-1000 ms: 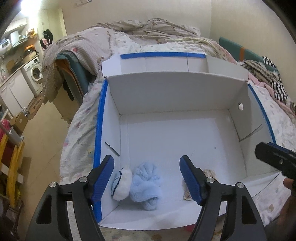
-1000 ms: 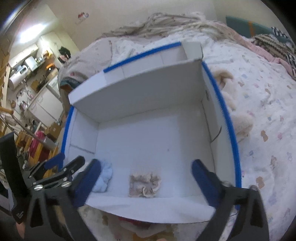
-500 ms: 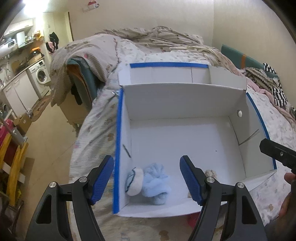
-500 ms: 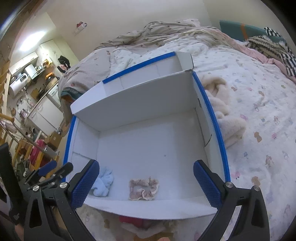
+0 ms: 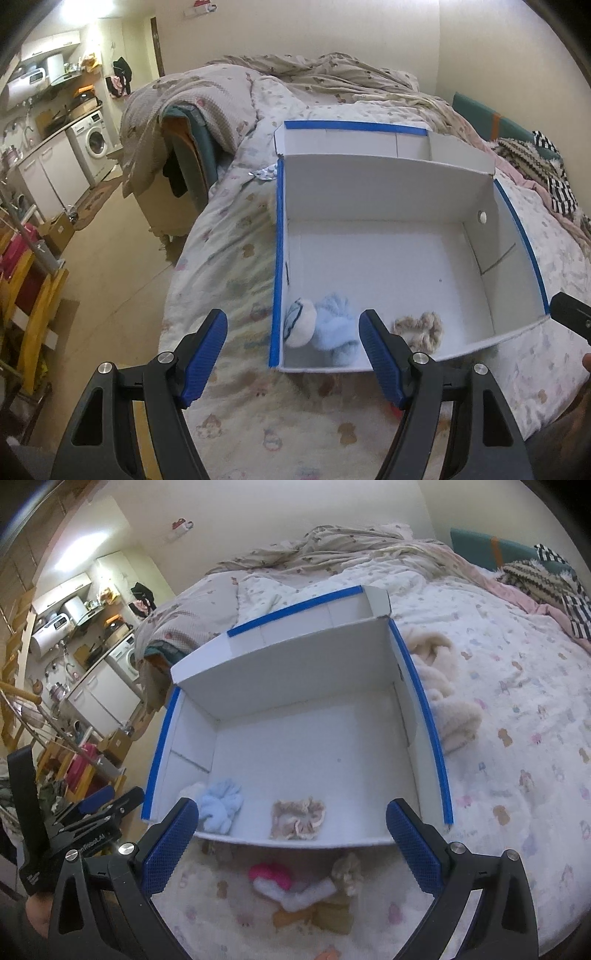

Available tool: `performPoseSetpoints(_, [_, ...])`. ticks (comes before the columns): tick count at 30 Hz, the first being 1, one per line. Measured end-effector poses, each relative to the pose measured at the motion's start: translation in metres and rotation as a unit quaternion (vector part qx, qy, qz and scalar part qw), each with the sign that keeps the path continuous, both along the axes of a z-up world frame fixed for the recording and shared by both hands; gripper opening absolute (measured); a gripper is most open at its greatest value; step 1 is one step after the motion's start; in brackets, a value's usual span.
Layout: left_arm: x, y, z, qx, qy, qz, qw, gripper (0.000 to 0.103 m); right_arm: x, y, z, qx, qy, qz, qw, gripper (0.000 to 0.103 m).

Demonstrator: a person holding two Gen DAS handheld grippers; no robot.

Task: Organize soft objects
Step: 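Withdraw both tools from the box toward the remaining items, then grasp the clear plastic bag with the left tool while the right tool grasps the white sock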

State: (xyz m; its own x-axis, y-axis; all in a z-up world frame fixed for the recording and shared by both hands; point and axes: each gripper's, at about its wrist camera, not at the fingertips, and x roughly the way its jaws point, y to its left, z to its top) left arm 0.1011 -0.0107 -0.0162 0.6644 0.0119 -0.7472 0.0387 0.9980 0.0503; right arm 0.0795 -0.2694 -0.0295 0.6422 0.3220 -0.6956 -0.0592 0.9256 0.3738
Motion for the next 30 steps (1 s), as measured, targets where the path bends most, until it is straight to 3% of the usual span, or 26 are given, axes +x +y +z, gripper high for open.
performPoseSetpoints(11, [-0.027,0.008,-0.005,0.001,0.016,0.007,0.9999,0.071,-0.021,-0.003,-0.011,0.004,0.032,0.003,0.999,0.103])
performPoseSetpoints(17, [-0.032,0.013,-0.024,-0.002,0.069,0.01,0.9975,0.071,-0.024,0.004,-0.017,-0.017,0.05,0.0,0.999,0.103])
performPoseSetpoints(30, [-0.018,0.042,-0.06,-0.062,0.151,0.065,0.9844,0.071,-0.011,-0.001,-0.053,-0.015,0.136,-0.02,0.99,0.103])
